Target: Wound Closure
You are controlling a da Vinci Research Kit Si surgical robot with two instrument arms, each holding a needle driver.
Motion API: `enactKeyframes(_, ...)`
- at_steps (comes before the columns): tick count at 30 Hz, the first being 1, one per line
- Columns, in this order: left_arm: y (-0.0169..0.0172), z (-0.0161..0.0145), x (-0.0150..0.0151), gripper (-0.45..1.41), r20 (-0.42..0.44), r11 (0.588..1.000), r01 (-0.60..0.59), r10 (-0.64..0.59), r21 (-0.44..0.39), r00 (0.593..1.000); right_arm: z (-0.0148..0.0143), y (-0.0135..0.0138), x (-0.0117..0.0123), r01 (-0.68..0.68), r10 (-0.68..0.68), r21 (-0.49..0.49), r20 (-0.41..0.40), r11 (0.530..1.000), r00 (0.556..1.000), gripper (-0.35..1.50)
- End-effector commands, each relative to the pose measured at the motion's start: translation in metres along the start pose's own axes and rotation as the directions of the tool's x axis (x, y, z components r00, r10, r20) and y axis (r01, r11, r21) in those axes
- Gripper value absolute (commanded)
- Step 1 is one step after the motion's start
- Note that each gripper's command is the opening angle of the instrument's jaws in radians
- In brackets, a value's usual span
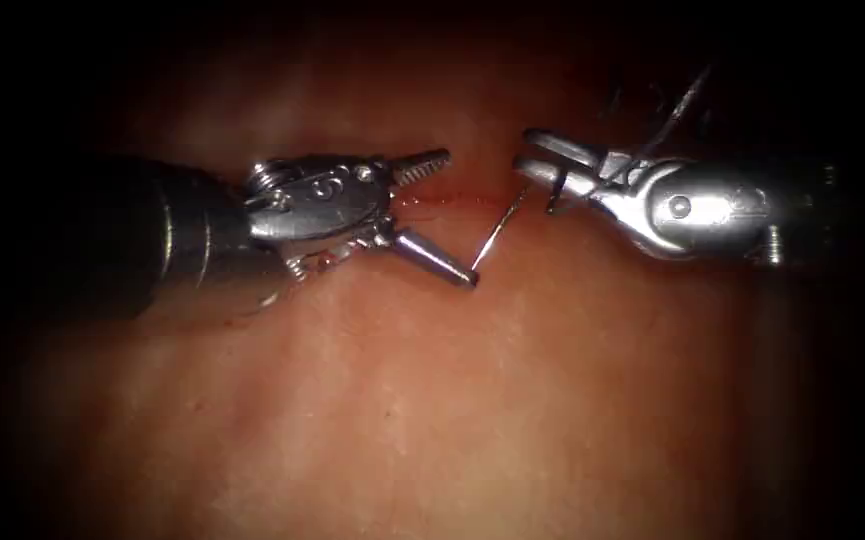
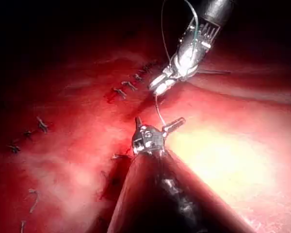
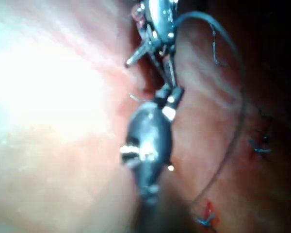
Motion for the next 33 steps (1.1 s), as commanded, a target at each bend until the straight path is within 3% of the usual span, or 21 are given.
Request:
enactKeyframes(1, -0.0004, 0.0011, -0.0004, 0.78, 0.029, 1.000, -0.007, 0.007, -0.001, 1.000, 0.0010, 0.0008, -0.0005, 0.033, -0.033, 0.007, -0.008, 0.999, 0.999, -0.35)
enactKeyframes(6, -0.0006, 0.0031, -0.0021, 0.59, 0.067, 1.000, -0.025, 0.024, 0.006, 0.997, 0.0010, 0.0029, -0.0010, 0.129, -0.129, 0.034, 0.008, 0.991, 0.992, -0.35)
enactKeyframes(14, -0.0031, 0.0048, -0.0052, 0.54, 0.117, 0.998, -0.062, 0.059, 0.020, 0.991, 0.0024, 0.0060, -0.0033, 0.257, -0.256, 0.080, -0.026, 0.963, 0.966, -0.35)
enactKeyframes(23, -0.0048, 0.0061, -0.0080, 0.54, 0.152, 0.997, -0.065, 0.059, 0.033, 0.987, 0.0051, 0.0063, -0.0046, 0.345, -0.344, 0.067, -0.026, 0.936, 0.938, -0.35)
enactKeyframes(33, -0.0054, 0.0064, -0.0093, 0.51, 0.175, 0.997, -0.066, 0.058, 0.039, 0.983, 0.0070, 0.0055, -0.0054, 0.356, -0.355, 0.063, -0.037, 0.932, 0.934, -0.35)
